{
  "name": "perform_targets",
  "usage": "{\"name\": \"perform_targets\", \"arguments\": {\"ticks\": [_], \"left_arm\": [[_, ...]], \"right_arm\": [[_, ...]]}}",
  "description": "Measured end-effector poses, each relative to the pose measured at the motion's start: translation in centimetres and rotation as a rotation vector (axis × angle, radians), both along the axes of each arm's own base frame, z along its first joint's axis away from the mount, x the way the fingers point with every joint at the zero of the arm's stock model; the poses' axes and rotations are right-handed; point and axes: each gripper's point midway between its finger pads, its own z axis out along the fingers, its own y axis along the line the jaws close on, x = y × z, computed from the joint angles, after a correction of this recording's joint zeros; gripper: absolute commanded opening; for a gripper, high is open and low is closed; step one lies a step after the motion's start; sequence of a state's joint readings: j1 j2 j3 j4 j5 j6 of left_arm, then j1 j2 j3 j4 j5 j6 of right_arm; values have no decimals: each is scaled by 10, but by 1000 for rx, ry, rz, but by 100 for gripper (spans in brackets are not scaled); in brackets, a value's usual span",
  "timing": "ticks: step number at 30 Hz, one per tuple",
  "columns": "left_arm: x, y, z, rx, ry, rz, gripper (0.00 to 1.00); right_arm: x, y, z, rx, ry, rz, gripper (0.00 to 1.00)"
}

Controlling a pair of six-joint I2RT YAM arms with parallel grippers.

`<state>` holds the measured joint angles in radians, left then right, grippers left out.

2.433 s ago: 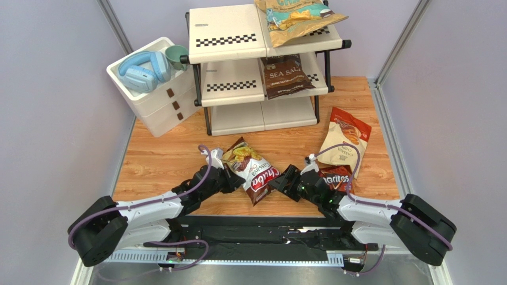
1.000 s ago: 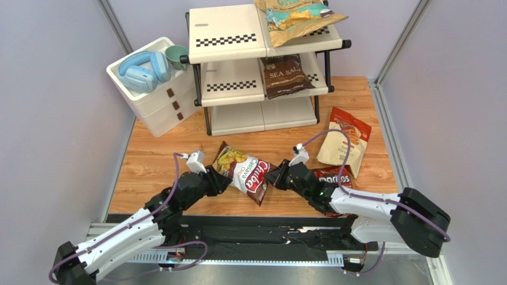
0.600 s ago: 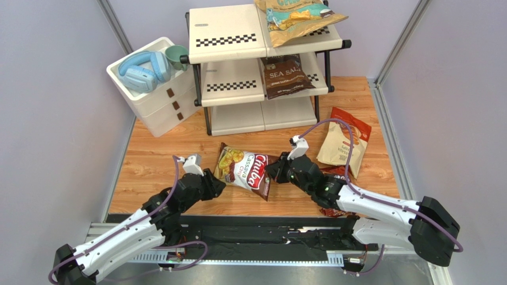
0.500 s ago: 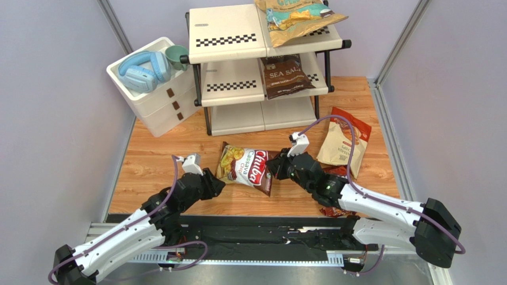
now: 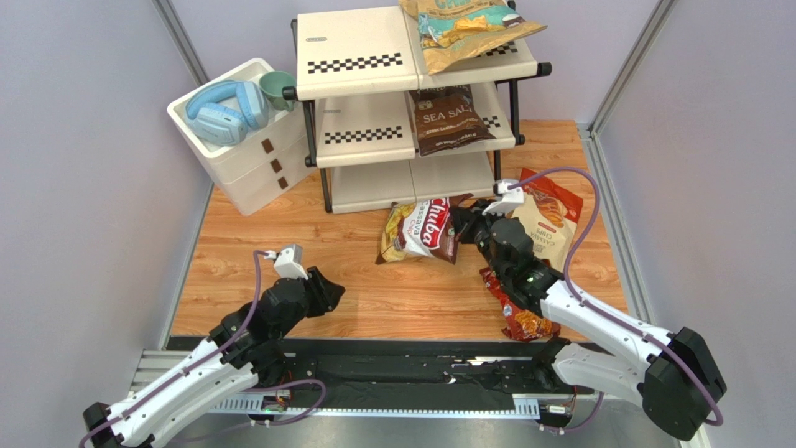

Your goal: Place and organize the chips bags onto the shelf

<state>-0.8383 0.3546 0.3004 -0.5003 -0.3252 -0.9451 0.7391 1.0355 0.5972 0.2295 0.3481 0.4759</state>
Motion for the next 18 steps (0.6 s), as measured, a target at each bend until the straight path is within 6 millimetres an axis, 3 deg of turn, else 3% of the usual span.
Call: {"name": "perform_targets", "arguments": {"ticks": [9,14,18], "left_arm": [[-2,7,-6,28,13,13,48],[-3,9,-8,41,20,18,48],[-3,10,-9,46,22,20,48]], "right_arm": [[45,-54,1,193,-38,-207,0],[61,-60,0,255,-33,-215,0],[69,-58,18,336,-65,-188,0]]}}
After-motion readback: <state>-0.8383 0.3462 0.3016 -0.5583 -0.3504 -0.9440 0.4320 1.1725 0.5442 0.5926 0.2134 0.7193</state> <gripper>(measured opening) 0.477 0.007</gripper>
